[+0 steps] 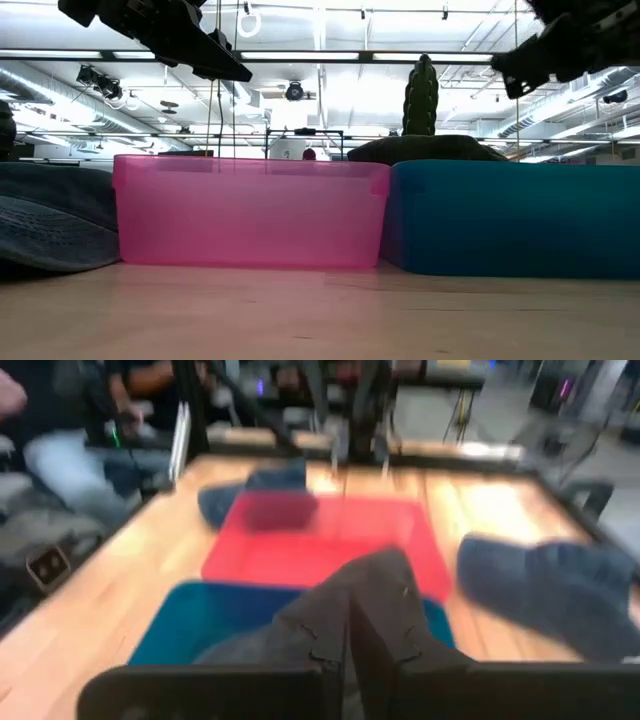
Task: Pick & Place hat
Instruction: Put the bottom blue cap into the pink bin
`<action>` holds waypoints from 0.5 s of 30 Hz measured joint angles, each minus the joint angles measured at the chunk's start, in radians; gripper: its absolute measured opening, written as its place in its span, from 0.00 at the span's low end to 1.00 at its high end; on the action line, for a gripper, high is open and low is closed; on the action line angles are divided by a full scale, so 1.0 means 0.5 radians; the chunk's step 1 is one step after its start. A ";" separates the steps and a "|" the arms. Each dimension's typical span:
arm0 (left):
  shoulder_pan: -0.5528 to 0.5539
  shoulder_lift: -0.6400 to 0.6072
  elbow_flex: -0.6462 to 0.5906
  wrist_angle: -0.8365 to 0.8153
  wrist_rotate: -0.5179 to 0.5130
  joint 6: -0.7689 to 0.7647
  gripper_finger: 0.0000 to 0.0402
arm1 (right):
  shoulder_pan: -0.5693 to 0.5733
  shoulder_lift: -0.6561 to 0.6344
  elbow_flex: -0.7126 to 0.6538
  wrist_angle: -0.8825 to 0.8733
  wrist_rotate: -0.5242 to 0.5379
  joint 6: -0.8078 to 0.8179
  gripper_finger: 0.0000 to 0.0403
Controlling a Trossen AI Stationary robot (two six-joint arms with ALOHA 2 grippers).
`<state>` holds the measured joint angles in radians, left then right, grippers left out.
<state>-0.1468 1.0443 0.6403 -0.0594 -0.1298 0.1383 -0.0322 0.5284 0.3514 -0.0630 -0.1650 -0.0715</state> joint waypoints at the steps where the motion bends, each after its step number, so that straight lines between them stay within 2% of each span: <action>1: 0.000 0.000 0.000 0.000 0.000 0.001 0.44 | 0.000 -0.057 -0.037 0.063 0.000 0.000 0.05; 8: 0.000 0.000 0.000 0.001 0.001 0.001 0.44 | 0.000 -0.353 -0.294 0.484 0.001 0.016 0.05; 15: 0.000 0.000 0.000 0.001 0.001 -0.004 0.44 | 0.000 -0.444 -0.543 1.000 0.012 0.022 0.05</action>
<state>-0.1470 1.0443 0.6403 -0.0589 -0.1295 0.1364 -0.0322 0.3061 0.0797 0.4370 -0.1592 -0.0607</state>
